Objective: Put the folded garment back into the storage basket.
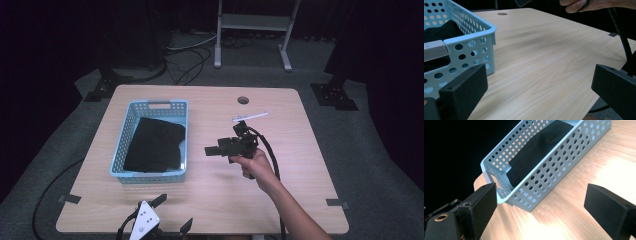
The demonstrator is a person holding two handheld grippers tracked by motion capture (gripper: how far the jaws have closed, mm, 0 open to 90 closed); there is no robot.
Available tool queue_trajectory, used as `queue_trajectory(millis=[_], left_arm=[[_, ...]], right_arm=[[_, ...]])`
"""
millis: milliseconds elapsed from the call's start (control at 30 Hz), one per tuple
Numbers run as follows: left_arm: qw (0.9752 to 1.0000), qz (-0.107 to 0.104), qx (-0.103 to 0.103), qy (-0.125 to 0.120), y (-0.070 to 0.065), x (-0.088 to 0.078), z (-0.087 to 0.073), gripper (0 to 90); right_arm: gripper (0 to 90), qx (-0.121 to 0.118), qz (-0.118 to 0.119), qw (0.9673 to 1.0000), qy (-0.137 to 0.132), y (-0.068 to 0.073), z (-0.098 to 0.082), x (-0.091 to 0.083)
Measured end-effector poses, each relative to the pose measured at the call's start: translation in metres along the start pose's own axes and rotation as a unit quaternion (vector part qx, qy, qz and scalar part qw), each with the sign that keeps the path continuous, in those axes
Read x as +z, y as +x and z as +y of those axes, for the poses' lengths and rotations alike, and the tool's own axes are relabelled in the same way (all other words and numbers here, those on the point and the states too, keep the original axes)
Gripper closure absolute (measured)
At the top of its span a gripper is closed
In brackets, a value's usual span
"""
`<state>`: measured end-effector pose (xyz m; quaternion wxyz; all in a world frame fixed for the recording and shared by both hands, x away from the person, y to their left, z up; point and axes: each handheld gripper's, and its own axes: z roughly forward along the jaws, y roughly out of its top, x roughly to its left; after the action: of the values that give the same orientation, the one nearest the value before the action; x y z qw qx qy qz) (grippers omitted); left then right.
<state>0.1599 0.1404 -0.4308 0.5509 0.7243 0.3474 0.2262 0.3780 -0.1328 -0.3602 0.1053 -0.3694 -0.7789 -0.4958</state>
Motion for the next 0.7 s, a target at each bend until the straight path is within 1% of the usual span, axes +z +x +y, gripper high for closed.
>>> queue_trajectory(millis=[300,700], left_arm=[[1.0000,0.000,0.000,0.000,-0.001,0.000,0.000,0.0],[1.0000,0.000,0.001,0.000,-0.001,0.000,0.000,0.0]], right_arm=[[11.0,0.004,-0.009,1.0000,-0.001,-0.004,-0.006,-0.008],[11.0,0.001,-0.020,0.9998,0.004,-0.007,-0.011,-0.019]])
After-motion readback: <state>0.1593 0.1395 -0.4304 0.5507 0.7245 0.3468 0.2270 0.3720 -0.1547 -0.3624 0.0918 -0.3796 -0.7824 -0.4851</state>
